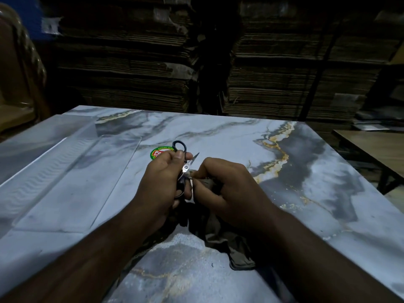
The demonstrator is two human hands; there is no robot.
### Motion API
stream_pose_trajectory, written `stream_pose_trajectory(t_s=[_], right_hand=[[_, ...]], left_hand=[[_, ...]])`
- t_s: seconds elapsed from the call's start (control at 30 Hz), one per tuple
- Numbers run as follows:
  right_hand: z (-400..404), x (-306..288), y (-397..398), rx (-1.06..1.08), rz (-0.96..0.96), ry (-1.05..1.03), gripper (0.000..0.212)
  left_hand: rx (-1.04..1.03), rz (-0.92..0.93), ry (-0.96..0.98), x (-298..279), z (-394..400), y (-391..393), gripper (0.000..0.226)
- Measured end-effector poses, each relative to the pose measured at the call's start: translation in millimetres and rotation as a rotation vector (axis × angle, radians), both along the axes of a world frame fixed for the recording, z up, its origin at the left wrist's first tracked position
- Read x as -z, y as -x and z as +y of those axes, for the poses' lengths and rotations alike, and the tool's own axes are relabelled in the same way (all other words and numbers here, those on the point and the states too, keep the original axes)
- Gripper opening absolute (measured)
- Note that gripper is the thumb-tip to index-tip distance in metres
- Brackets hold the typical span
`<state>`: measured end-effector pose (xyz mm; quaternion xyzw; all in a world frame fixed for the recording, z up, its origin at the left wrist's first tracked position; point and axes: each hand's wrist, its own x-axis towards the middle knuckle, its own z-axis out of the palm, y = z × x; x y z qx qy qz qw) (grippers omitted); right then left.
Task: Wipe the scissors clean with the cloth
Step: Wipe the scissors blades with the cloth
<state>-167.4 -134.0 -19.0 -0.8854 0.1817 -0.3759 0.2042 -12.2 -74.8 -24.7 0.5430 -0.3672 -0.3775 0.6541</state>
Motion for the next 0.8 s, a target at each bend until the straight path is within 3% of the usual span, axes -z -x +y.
stream_pose_trajectory(t_s=[0.53, 0.8], right_hand=[[-3.2, -0.7, 1.4, 0.03, 0.026, 0.12, 0.014], [-4.2, -5.7, 6.3, -0.036, 0.125, 0.137, 0.017]], left_hand=[[0.111, -0.124, 0.098, 7.1, 0.8, -3.9, 0.027], [0.042, -0.112, 0.115, 5.3, 1.1, -7.5, 0.027]])
